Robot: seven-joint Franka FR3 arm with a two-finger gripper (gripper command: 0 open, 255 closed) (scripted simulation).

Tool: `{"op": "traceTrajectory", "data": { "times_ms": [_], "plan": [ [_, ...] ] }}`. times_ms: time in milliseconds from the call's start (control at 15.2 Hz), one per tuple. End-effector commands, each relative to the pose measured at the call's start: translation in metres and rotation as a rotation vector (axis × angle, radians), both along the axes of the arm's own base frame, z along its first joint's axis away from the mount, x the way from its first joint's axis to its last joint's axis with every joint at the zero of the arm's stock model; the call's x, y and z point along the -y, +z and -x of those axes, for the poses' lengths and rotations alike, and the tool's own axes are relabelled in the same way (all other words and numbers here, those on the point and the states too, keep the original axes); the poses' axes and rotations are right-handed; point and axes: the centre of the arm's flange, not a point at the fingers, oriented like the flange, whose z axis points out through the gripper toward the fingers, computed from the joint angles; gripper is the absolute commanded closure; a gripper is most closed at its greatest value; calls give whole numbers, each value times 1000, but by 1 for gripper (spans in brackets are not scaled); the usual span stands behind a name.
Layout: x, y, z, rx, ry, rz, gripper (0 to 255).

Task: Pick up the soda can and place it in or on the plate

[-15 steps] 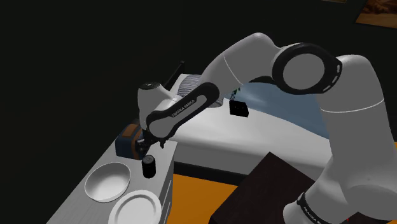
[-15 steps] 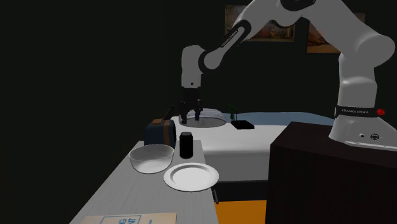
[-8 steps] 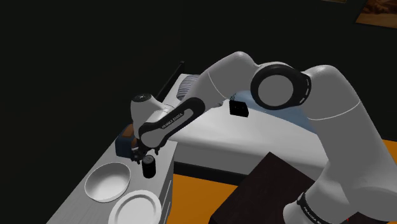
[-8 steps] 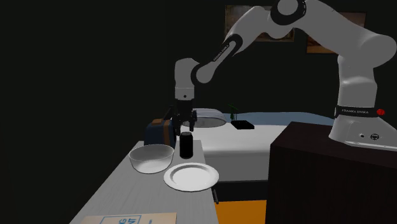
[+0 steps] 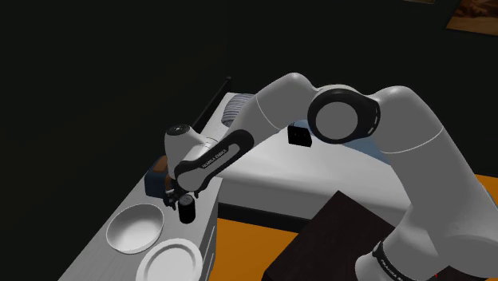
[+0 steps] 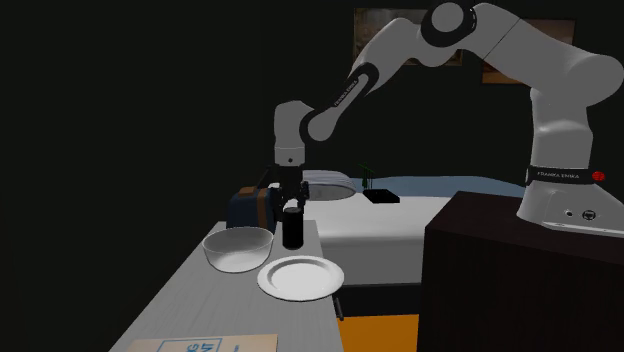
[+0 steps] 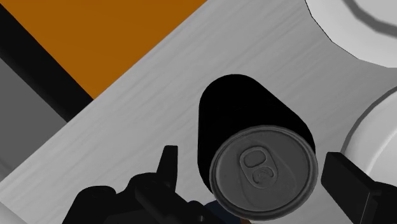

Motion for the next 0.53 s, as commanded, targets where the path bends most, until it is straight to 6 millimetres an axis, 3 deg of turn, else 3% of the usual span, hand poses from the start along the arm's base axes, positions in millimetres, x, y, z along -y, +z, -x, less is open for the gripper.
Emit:
{"op": "traceTrajectory", "data": {
  "times_ms": [0,132,198,462],
  "plan": [
    [0,0,0,0,0,0,0],
    [0,0,0,0,0,0,0],
    [0,0,0,0,0,0,255],
    [0,0,0,0,0,0,255]
  ]
}}
